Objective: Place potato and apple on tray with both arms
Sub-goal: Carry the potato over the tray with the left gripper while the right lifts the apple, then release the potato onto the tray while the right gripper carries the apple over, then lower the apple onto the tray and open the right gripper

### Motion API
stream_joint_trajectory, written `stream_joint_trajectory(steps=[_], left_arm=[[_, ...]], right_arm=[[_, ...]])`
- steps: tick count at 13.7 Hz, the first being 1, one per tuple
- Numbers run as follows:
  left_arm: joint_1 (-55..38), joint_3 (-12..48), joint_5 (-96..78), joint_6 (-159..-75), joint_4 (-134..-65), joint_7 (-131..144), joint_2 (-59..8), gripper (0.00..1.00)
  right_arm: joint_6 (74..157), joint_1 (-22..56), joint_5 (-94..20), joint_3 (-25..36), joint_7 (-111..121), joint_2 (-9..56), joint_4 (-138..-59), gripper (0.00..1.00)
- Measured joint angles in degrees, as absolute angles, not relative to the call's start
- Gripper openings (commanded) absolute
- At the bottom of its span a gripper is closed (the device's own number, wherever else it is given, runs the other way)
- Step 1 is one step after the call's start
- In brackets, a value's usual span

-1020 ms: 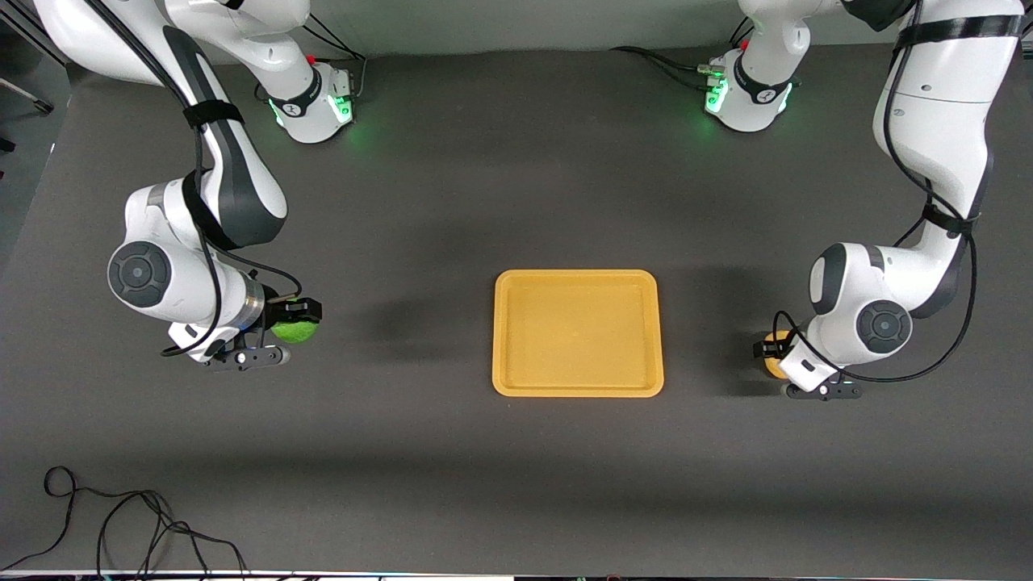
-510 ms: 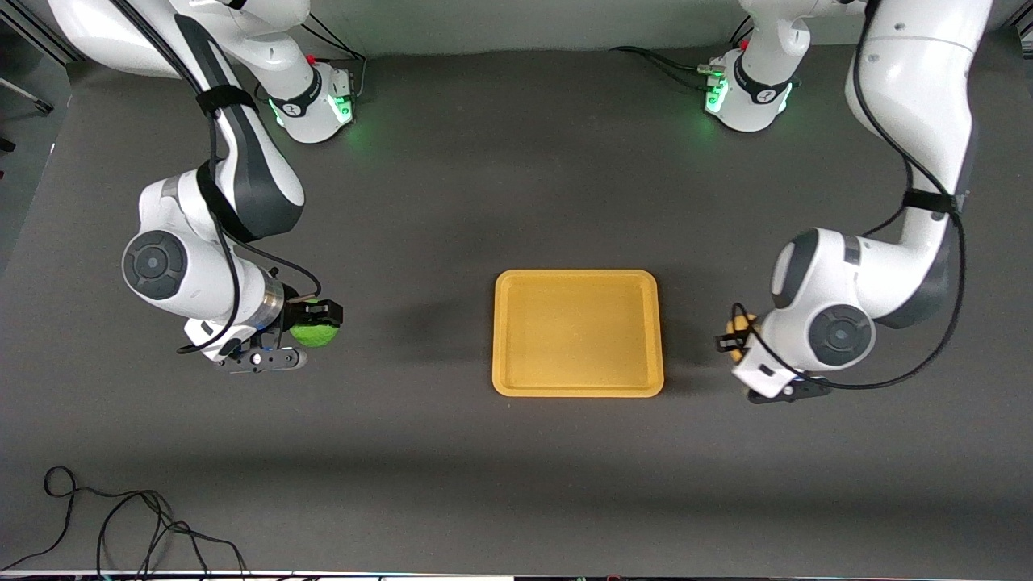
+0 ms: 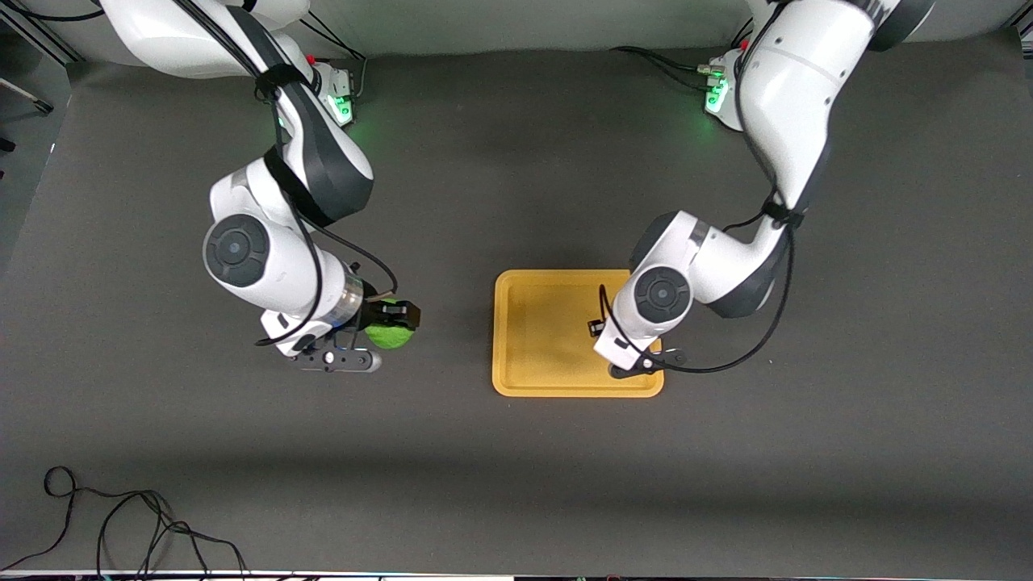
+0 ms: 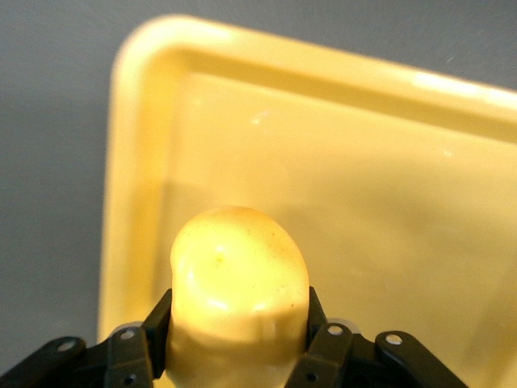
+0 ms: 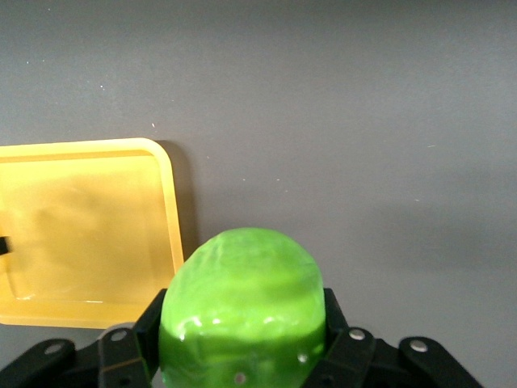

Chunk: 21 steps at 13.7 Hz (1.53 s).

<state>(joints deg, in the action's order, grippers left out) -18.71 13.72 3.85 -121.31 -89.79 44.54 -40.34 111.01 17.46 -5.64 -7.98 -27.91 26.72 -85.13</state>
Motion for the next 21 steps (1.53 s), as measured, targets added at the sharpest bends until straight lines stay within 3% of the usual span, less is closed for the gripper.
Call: stream_joint_trajectory(steps=[2,3,4,8,10,14,17,21], left_arm=[[-18.5,13.3,4.0,-122.4,-89.7,44.4,-42.4,0.17],[-18.3,13.2,4.3,-122.4,-89.7,44.3,-42.6,0.44],[-18.3,13.1,5.1,-122.4,-89.7,44.3,-42.7,0.99],[-18.4,13.1,6.6,-121.5,-89.6,44.4,-42.6,1.0],[-18.4,13.1,7.3,-117.1,-88.9,44.4,-40.9,1.0],[-14.1,12.6,8.9,-103.3,-87.8,35.3,-29.5,1.0],[-5.7,12.3,9.0,-98.3,-88.1,20.9,-20.5,1.0],[4.3,12.2,8.1,-98.9,-91.7,3.2,-11.1,1.0]], right_arm=[[111.0,17.3,-5.6,-7.8,-28.0,27.5,-84.5,0.24],[111.0,17.1,-5.6,-7.7,-28.0,27.5,-84.5,0.24],[111.0,17.1,-5.6,-7.7,-28.0,27.5,-84.4,0.24],[110.8,17.1,-5.6,-7.7,-28.0,27.5,-84.2,0.24],[110.8,17.2,-5.7,-7.7,-29.7,27.5,-84.0,0.24],[113.0,21.6,-5.8,-8.1,-39.4,29.6,-82.2,0.24],[120.9,29.3,-5.8,-8.2,-50.3,35.6,-78.4,0.24],[129.8,38.7,-4.9,-6.6,-57.4,48.5,-71.3,0.24]])
